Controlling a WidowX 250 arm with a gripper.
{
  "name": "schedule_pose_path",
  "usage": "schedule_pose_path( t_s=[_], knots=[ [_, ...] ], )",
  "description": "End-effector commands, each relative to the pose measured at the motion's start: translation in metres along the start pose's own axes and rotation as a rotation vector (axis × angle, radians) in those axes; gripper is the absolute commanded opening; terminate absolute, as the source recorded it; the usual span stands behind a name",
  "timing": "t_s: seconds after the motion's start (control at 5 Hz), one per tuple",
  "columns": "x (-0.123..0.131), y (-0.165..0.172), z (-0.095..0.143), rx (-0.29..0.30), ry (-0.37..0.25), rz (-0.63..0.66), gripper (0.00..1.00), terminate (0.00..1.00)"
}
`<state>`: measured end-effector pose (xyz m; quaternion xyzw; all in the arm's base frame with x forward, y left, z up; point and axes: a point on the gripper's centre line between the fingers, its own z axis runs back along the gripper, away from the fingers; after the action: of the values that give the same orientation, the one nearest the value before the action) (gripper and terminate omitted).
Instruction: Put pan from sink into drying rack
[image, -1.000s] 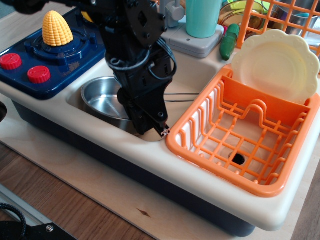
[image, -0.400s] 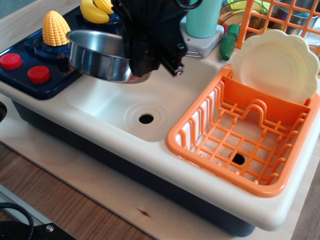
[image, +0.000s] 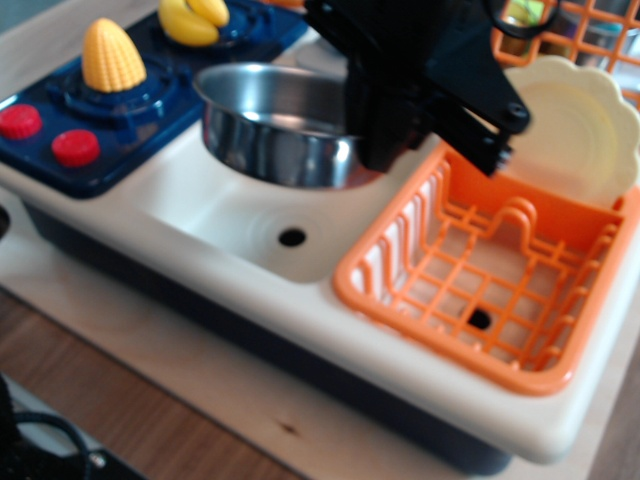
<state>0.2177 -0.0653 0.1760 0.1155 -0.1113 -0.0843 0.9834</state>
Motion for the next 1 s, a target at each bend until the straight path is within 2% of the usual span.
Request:
schedule_pose_path(
  t_s=[0.0, 0.2, 0.4, 0.6, 0.8],
  knots=[
    [0.016, -0.037, 0.01, 0.007, -0.119, 0.067, 0.0, 0.0],
    [0.025, -0.061, -0.002, 0.027, -0.203, 0.071, 0.0, 0.0],
    [0.033, -0.08, -0.015, -0.003, -0.262, 0.098, 0.0, 0.0],
    [0.035, -0.094, -0.017, 0.01, -0.294, 0.122, 0.0, 0.0],
    [0.034, -0.1, -0.024, -0.021, -0.349, 0.156, 1.0, 0.0]
  ],
)
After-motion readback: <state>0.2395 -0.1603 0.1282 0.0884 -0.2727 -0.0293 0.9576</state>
